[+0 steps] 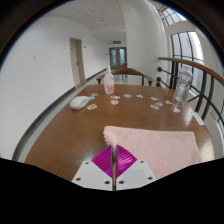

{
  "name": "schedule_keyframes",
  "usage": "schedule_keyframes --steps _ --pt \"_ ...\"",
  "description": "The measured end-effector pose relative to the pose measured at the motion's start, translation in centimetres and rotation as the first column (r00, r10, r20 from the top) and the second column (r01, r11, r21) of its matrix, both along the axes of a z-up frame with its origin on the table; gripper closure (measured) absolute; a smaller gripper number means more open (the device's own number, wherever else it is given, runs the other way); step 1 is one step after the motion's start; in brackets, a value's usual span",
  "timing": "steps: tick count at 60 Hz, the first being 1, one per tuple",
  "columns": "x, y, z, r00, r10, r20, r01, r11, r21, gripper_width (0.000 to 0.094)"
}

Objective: Fold towel

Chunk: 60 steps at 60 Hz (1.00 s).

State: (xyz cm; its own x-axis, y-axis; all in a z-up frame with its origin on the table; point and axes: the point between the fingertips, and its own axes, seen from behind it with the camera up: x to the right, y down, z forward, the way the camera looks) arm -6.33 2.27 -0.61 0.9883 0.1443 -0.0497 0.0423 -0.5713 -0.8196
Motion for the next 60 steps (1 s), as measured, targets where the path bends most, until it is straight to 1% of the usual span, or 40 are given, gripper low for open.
schedule_keyframes --steps 5,11,13,17,24,27,30,33,37,39,41,42,43,45,48,52,53,60 --pt "-1.5 -0.5 1.4 0.996 0.04 -0.074 -0.039 0.999 0.023 0.0923" --pt "0.4 0.0 5.0 0.997 0.026 -0.07 -0.019 0.996 0.087 0.0921" --pt "1.8 -0.3 6.5 0.997 0.01 -0.078 -0.002 0.994 0.11 0.0919" --pt "5.3 -0.6 8.7 0.995 -0.049 -0.092 0.062 0.987 0.148 0.0912" --pt "14.2 -1.8 9.7 0.982 -0.181 -0.049 0.187 0.967 0.174 0.0909" --pt "17.7 -1.8 8.5 0.97 -0.239 -0.042 0.243 0.957 0.156 0.0908" --pt "20.3 -2.0 6.2 0.96 -0.281 -0.01 0.28 0.954 0.104 0.0908" --pt "22.0 -2.1 3.9 0.954 -0.299 0.026 0.297 0.953 0.052 0.0899" --pt "23.5 -2.9 1.1 0.946 -0.32 0.049 0.321 0.947 -0.017 0.0879" --pt "24.1 -2.8 0.3 0.942 -0.332 0.05 0.334 0.942 -0.026 0.0863" --pt "24.2 -2.5 0.5 0.941 -0.337 0.041 0.338 0.941 -0.011 0.0846" --pt "24.2 -2.4 0.6 0.941 -0.336 0.036 0.336 0.942 -0.001 0.0827" --pt "24.2 -2.3 0.8 0.942 -0.335 0.033 0.335 0.942 0.006 0.0745" --pt "24.6 -2.5 1.0 0.94 -0.341 0.034 0.341 0.94 0.012 0.066" --pt "25.2 -3.2 1.2 0.931 -0.361 0.051 0.36 0.933 0.013 0.0425" --pt "25.8 -3.8 2.0 0.925 -0.375 0.069 0.373 0.927 0.033 0.0111" --pt "25.8 -3.9 2.3 0.924 -0.376 0.068 0.375 0.926 0.04 0.0129" --pt "24.6 -6.7 5.0 0.933 -0.36 0.02 0.358 0.931 0.07 0.0139"
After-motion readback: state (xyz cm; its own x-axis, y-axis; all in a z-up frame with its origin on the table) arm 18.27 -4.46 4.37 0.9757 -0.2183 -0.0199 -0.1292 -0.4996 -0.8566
